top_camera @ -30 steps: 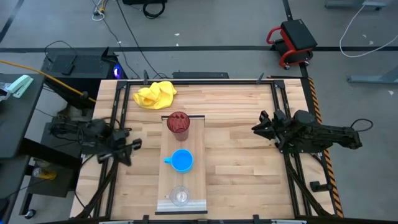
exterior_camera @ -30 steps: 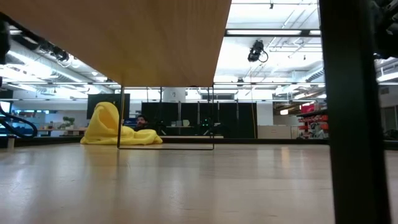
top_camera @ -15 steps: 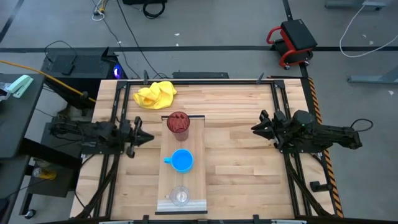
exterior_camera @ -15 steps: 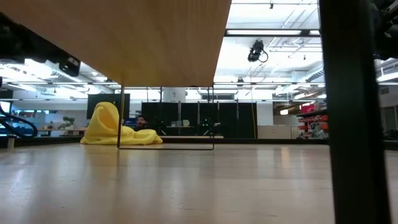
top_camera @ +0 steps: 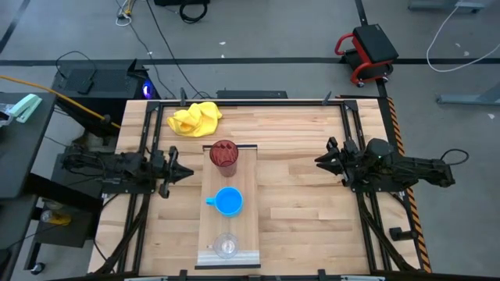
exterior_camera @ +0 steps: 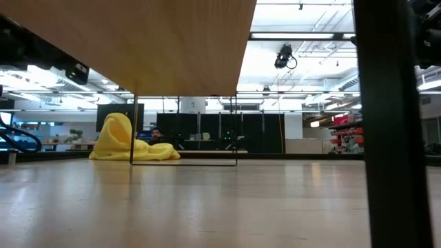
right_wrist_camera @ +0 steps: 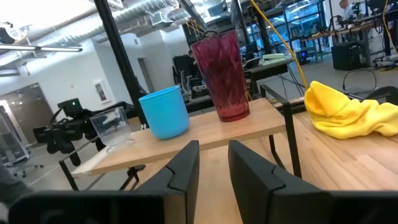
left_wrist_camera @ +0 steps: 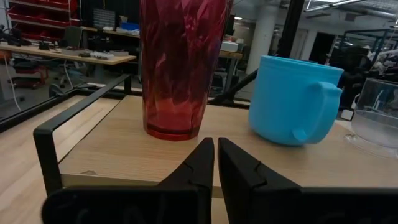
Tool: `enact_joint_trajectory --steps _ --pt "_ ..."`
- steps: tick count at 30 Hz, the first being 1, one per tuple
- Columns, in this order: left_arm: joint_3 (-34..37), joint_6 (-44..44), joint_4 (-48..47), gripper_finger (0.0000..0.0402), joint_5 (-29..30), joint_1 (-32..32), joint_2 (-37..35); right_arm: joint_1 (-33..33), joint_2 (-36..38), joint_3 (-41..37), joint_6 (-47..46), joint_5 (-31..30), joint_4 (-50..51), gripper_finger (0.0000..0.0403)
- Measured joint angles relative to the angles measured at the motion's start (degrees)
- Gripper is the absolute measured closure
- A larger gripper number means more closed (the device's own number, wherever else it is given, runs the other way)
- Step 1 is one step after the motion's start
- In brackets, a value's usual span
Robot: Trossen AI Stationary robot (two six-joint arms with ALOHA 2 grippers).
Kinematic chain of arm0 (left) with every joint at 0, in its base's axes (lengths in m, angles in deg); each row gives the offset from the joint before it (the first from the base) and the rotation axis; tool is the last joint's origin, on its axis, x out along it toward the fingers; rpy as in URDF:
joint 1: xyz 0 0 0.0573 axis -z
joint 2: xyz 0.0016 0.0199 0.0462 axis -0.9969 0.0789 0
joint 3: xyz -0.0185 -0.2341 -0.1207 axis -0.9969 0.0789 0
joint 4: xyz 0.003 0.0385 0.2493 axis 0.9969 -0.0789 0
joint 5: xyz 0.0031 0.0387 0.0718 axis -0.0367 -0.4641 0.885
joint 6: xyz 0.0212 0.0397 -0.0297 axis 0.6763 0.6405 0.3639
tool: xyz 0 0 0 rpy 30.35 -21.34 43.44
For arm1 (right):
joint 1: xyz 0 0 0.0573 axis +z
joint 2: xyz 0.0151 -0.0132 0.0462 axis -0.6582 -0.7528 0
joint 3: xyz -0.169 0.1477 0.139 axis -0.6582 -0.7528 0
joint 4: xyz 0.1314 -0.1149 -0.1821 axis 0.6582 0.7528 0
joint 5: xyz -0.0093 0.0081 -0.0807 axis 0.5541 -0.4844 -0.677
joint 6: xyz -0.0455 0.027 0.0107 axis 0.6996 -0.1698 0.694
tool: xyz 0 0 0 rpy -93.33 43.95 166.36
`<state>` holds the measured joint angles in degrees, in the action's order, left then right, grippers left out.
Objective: Stack small to large cups/mugs on shelf
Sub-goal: Return to Home Position
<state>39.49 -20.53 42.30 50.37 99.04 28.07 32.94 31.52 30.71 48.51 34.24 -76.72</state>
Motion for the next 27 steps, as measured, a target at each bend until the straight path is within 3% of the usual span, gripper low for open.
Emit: enact_joint_trajectory --steps 27 --pt "0.07 -0.02 0.17 0.0364 0.01 0.0 0.0 0.0 0.0 0.0 -0.15 0.02 -0.01 0.0309"
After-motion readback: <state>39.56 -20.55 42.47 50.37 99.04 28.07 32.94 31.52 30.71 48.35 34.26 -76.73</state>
